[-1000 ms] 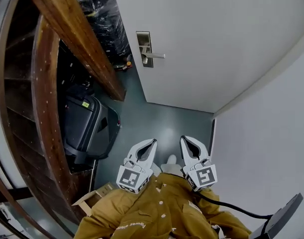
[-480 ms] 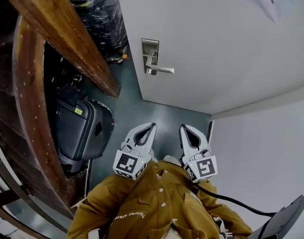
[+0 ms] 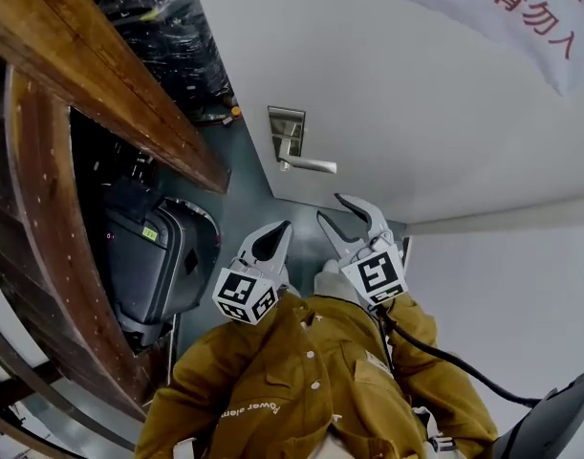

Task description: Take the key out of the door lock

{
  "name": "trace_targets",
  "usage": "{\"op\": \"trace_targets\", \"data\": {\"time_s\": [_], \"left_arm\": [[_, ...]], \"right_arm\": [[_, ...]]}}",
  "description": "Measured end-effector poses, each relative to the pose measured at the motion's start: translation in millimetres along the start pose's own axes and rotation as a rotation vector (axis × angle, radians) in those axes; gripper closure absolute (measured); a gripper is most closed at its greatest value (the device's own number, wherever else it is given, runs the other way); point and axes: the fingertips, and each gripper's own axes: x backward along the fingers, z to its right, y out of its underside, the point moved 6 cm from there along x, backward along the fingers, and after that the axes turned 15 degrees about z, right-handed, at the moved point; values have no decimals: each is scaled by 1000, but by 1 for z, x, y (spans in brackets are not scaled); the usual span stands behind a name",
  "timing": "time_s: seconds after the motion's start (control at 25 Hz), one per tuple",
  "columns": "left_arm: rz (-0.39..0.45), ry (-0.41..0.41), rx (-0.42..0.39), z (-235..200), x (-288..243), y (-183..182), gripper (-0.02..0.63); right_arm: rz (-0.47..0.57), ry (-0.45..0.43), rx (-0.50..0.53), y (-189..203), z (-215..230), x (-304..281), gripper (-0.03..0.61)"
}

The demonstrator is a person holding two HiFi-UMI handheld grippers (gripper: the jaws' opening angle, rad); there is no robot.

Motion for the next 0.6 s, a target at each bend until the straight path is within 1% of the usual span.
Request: {"op": "trace_targets", "data": {"time_s": [0.08, 0.12, 0.16, 0.2, 0.24, 0.32, 0.44, 0.52, 0.6], "left_arm": [[-32, -81, 135, -33, -11, 32, 614], [-55, -122, 208, -52, -18, 50, 499], [-68, -157, 289, -69, -26, 66, 370], [-63, -181, 367, -83, -32, 77, 359], [-44, -195, 428, -93, -39, 83, 360], [3, -200, 496, -105, -51, 85, 360], [65, -188, 576, -111, -70, 83, 360], [90, -195, 623, -116, -78, 85, 373], [112, -204, 672, -121, -85, 87, 373]], "right_arm": [[-79, -59, 135, 8, 20, -30, 403], [-132, -87, 209, 13, 29, -44, 406], [-190, -116, 282, 18, 35, -57, 405], [-244, -147, 347, 22, 40, -69, 405], [-288, -178, 397, 26, 43, -80, 407], [-350, -238, 450, 31, 46, -98, 426], [-407, -309, 437, 35, 51, -108, 440], [-422, -342, 410, 35, 53, -110, 433], [-435, -373, 406, 35, 53, -112, 453]]}}
